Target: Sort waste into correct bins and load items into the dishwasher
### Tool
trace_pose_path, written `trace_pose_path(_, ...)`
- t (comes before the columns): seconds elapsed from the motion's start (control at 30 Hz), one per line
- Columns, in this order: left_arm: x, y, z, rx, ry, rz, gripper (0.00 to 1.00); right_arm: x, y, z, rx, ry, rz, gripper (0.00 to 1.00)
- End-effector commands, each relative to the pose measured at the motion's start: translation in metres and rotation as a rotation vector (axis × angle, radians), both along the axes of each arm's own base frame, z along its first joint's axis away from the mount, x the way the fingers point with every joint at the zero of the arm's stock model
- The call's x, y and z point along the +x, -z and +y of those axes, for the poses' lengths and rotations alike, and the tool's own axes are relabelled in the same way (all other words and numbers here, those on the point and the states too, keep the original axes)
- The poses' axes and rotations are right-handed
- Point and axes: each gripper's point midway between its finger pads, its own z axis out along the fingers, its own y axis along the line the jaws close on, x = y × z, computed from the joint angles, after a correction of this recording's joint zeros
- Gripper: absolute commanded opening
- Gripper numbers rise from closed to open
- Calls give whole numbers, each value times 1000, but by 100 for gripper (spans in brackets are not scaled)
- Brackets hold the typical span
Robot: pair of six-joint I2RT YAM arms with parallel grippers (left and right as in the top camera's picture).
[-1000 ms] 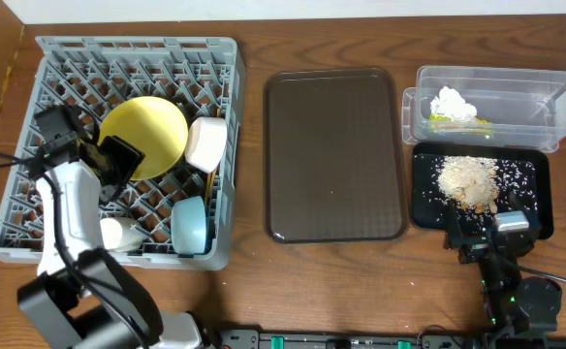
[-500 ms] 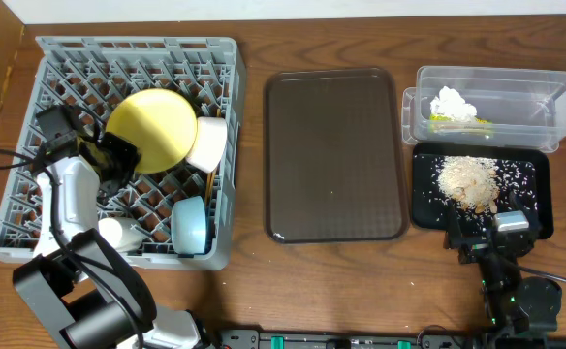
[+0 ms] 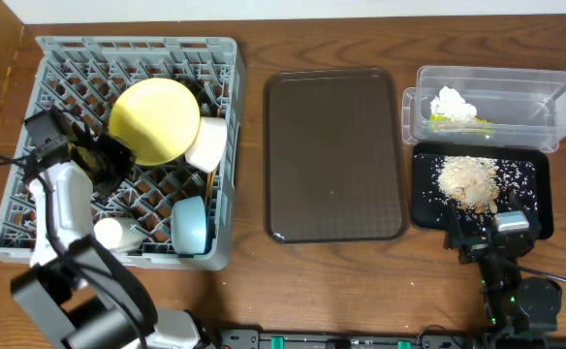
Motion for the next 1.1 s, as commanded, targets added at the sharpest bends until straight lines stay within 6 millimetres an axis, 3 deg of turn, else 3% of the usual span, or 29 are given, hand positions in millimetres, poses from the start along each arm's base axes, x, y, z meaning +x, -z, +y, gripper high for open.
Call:
trace_pose_path(0.0, -5, -40, 20, 203, 22, -59, 7, 0, 1, 0, -10, -2, -2, 99)
trace_pose_path(0.1, -7, -52, 27, 275, 24, -72, 7, 0, 1, 0, -10, -2, -2, 99)
trace_pose_path(0.5, -25, -53, 61, 472, -34, 46, 8, 0, 1, 0, -10, -2, -2, 99)
trace_pose_path(0.77, -26, -55, 67, 529, -23, 65, 8, 0, 1, 0, -10, -1, -2, 99)
trace_pose_path(1.07, -13, -57, 45, 632, 69, 105, 8, 0, 1, 0, -10, -2, -2, 99)
